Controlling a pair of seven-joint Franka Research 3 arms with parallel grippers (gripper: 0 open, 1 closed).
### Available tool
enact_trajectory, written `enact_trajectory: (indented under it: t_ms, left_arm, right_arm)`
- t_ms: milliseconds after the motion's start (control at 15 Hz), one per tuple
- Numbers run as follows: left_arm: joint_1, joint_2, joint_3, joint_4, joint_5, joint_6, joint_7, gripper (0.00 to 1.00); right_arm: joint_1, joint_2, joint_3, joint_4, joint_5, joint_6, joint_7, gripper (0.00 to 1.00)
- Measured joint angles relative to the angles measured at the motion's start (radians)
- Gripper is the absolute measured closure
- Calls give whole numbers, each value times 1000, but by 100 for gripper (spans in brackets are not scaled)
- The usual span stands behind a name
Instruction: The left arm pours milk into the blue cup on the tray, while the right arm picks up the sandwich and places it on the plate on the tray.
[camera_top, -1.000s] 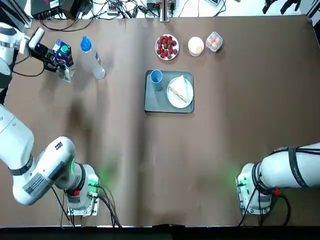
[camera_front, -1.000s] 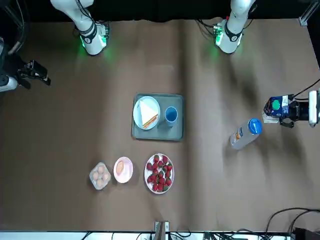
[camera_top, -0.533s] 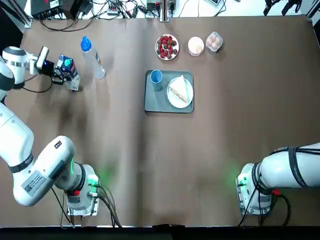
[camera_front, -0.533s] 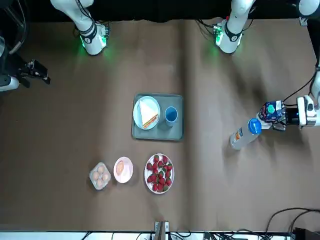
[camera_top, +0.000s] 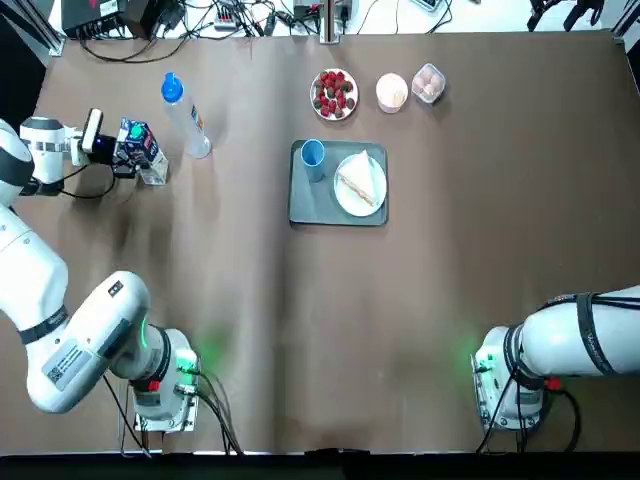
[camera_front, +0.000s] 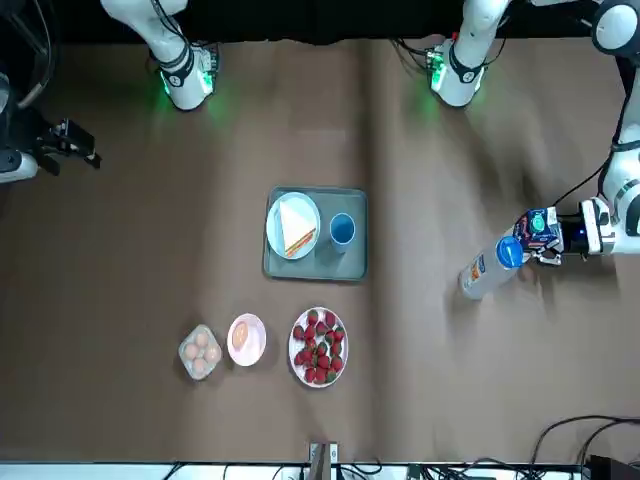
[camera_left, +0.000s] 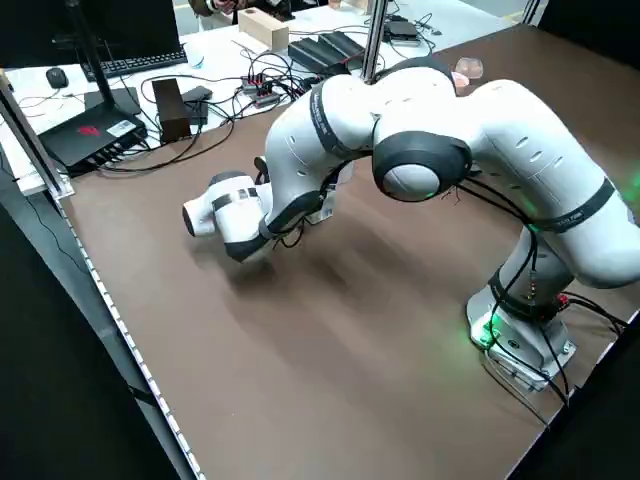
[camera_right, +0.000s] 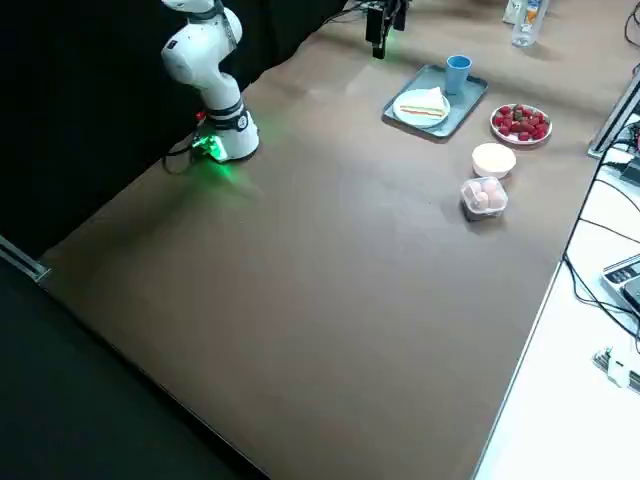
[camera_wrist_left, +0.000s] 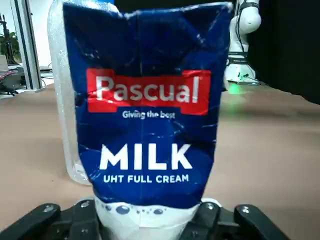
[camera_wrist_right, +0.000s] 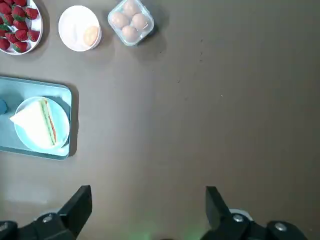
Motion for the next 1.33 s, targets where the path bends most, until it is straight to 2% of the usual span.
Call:
enact_trajectory:
  t_ms: [67,200,467,867,1000,1067,1333]
  left_arm:
    - [0,5,6,0,0,4,0,38]
    - [3,22,19,1,0,12,0,34]
    - [5,35,40,34,-1,25,-1,1]
    - [5,12,91,120,0,25,-62,0]
    - [4,-45,108,136,15,26,-109,0]
    - [-11,-134,108,148,53,32,-178,0]
    - [-127,-352,108,154,151,91,-357,0]
  right_arm:
    - [0,0,0,0,0,0,0,0]
    - [0,0,0,0,0,-1,0,0]
    - [0,0,2,0,0,-1,-1,0]
    - [1,0,6,0,0,2,-2,0]
    - [1,0,6,0,0,3,-2,0]
    - [1,0,5,0,0,4,-1,0]
    - [1,0,5,0,0,4,-1,0]
